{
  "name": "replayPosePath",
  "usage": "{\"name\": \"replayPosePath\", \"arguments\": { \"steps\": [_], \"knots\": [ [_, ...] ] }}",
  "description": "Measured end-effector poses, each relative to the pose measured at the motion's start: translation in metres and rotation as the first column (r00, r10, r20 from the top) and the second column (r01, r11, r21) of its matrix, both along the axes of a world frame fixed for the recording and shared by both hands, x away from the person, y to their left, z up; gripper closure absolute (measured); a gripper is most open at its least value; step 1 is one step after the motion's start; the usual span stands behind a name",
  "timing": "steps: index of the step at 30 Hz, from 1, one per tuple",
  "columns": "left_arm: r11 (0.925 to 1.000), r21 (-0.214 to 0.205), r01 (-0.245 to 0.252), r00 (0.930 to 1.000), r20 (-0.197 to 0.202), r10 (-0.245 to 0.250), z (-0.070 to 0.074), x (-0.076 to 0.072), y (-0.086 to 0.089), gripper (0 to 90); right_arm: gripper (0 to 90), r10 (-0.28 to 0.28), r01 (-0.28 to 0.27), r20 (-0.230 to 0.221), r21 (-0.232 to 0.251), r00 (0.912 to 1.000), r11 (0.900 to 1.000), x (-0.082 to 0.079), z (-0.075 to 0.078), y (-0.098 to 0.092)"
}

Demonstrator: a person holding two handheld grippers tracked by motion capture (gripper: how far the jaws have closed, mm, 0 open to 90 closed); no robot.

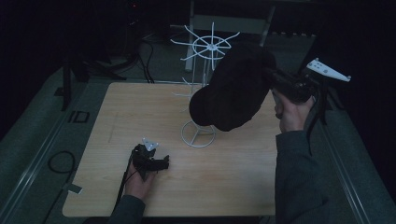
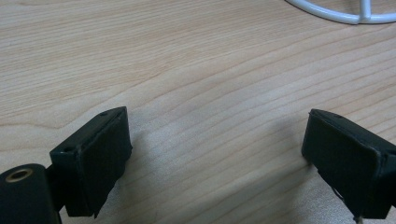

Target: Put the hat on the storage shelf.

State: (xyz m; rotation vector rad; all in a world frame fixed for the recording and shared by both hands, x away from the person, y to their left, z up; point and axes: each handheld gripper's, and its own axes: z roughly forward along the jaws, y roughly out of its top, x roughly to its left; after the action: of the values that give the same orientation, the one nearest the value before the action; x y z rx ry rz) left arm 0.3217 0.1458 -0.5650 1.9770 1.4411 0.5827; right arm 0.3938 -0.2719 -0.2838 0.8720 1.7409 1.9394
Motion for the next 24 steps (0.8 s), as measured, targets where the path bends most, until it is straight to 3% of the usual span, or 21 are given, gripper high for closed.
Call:
{"name": "replayPosePath", "arguments": {
  "steps": [5,9,11,24],
  "knots": [
    [1.0000,0.000,0.000,1.0000,0.000,0.000,0.000,0.000,0.000,8.6,66.4,-0.015,0.014,-0.009,-0.018,0.9999,0.9997,0.004,0.002,0.006],
    [1.0000,0.003,0.003,1.0000,-0.003,-0.003,0.000,0.000,0.000,8.6,64.9,-0.050,0.048,-0.037,-0.060,0.9980,0.9970,0.012,-0.005,0.013],
    [1.0000,0.001,0.002,1.0000,-0.001,-0.002,0.000,0.000,0.000,8.6,62.6,-0.038,0.034,-0.054,-0.075,0.9978,0.9966,0.014,-0.010,0.016],
    [1.0000,0.000,0.001,1.0000,0.000,-0.001,0.000,0.000,0.000,8.6,42.0,-0.015,0.012,-0.056,-0.061,0.9983,0.9981,0.008,-0.008,0.001]
  ]
}}
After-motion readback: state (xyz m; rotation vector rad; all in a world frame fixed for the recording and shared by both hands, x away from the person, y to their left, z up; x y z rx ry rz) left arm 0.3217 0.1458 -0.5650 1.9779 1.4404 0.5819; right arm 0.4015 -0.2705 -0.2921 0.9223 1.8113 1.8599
